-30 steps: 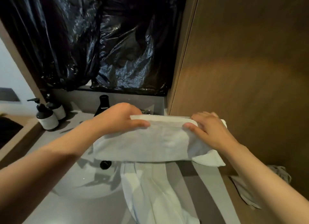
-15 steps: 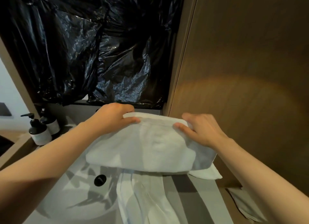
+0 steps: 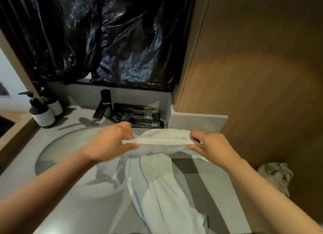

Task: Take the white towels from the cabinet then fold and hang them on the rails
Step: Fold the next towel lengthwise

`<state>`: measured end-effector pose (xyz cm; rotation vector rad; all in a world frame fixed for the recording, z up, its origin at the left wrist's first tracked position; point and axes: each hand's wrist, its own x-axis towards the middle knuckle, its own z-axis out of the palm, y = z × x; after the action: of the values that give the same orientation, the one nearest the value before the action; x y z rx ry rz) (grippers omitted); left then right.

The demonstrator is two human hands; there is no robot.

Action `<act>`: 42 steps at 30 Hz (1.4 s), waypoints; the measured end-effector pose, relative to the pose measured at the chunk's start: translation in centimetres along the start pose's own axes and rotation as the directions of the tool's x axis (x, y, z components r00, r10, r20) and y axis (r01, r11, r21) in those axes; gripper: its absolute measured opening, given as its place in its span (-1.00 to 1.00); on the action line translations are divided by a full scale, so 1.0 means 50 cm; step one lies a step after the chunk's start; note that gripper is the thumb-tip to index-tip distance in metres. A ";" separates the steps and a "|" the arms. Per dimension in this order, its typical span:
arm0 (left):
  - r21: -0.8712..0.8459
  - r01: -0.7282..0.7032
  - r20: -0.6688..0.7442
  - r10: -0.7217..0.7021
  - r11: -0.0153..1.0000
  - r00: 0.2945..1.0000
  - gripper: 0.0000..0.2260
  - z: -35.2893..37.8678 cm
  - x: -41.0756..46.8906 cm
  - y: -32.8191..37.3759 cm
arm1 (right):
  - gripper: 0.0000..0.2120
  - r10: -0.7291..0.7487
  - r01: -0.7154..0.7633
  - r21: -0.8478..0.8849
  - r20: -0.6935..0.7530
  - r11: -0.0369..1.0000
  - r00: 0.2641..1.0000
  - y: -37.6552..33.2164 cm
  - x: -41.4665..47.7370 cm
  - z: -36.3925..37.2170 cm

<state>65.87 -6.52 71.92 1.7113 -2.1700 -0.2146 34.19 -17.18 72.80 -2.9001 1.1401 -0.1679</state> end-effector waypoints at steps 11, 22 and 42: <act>-0.012 0.099 0.327 -0.090 0.995 0.941 -0.92 0.208 -0.151 0.051 | -0.84 0.221 -0.256 0.231 0.167 0.939 0.961 -0.052 -0.192 0.213; -0.239 0.090 0.155 -0.053 0.967 0.986 -0.67 0.184 -0.055 0.050 | -0.76 0.747 -0.656 0.743 0.361 0.131 0.558 -0.102 -0.223 0.234; 0.017 -0.044 0.264 0.038 0.999 0.964 -0.62 0.270 0.221 0.073 | -0.64 0.862 -0.740 0.660 0.443 -0.128 0.246 -0.223 -0.121 0.272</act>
<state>55.33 -17.66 62.86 1.7329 -2.4017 -0.4305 38.80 -5.14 59.39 -0.9493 1.9645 -0.6351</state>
